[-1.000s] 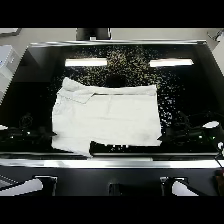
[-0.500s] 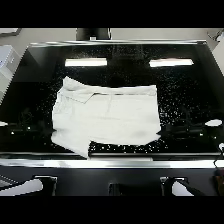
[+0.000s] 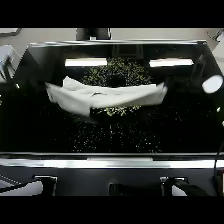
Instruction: Fold the clothes and pants, and hang the long-sleeved shirts on hangers.
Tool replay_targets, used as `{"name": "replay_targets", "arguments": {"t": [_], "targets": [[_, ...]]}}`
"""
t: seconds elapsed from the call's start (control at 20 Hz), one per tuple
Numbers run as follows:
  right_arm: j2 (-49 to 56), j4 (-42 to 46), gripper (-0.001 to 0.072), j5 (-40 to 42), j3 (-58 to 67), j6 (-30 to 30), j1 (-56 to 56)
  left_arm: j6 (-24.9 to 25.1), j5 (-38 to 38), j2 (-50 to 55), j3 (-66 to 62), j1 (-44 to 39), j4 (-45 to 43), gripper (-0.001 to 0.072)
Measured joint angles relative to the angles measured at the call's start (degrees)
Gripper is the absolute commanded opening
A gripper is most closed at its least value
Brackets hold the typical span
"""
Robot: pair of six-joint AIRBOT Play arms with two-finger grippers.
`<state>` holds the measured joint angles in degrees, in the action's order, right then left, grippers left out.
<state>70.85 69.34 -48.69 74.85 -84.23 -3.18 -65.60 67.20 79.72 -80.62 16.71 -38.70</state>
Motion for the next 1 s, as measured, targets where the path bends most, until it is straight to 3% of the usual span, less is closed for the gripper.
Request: {"name": "replay_targets", "arguments": {"t": [0.2,0.4,0.75,1.0], "targets": [[0.8,4.6,0.0026,0.9,17.5,-4.4,1.4,-5.6,-1.4,-0.3,-22.1,-2.1,-1.2,0.0016],[-2.6,4.3,0.0026,-5.8,32.2,-3.8,1.8,-8.6,-1.3,-5.8,-36.9,-2.6,-2.7,0.0015],[-16.3,3.7,0.0026,-19.2,40.4,-4.8,1.9,-19.7,1.0,-26.7,-34.7,-2.8,-20.0,0.0015],[-14.5,5.3,0.0026,-23.6,41.1,-8.4,1.9,-23.1,3.3,-26.3,-33.4,-2.8,-25.6,0.0015]]}}
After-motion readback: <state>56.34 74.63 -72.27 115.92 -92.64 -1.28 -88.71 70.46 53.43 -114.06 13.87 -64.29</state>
